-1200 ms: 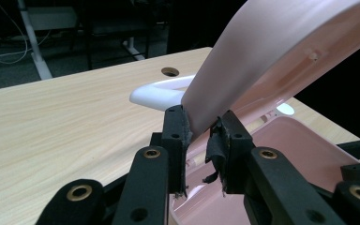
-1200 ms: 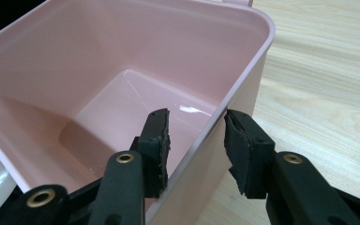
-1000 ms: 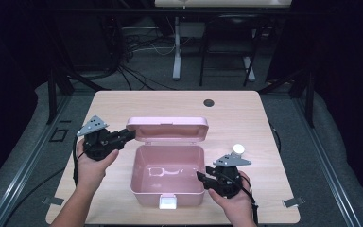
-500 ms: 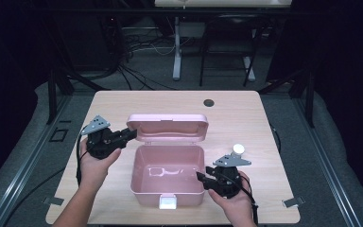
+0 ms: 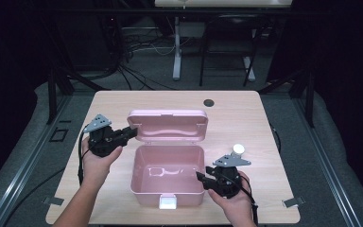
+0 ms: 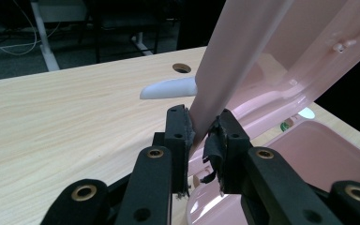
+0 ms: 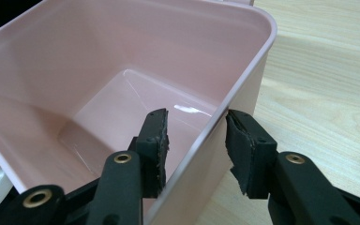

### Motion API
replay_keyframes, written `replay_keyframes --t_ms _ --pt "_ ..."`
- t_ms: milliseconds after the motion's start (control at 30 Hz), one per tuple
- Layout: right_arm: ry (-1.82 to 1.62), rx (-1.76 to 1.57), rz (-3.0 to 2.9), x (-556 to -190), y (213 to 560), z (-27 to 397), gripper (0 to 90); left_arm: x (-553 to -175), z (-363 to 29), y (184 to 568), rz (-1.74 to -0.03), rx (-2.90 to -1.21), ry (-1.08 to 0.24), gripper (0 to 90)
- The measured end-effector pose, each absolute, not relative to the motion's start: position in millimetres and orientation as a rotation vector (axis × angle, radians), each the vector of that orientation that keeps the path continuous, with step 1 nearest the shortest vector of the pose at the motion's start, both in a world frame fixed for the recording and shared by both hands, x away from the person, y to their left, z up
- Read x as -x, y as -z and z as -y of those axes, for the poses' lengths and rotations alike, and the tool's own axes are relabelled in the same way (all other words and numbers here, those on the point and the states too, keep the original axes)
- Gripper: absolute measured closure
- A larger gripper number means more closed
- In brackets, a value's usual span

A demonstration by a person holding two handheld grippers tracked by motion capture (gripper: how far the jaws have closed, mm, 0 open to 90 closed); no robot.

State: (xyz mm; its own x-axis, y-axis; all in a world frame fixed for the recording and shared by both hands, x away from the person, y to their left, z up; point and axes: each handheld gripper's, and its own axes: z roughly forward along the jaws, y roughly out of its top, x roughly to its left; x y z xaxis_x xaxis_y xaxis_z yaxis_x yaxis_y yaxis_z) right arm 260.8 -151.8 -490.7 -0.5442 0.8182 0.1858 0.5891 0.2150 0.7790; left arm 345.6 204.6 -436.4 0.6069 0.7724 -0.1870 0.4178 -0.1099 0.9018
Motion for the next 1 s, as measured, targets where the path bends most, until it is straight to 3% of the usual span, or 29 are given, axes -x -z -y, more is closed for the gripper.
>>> replay_keyframes --t_ms 1000 --pt "-1.263 -1.338 -2.219 -261.4 492.8 152.8 58.5 -355.6 -202.8 444.5 -1.019 -1.739 -0.388 78.9"
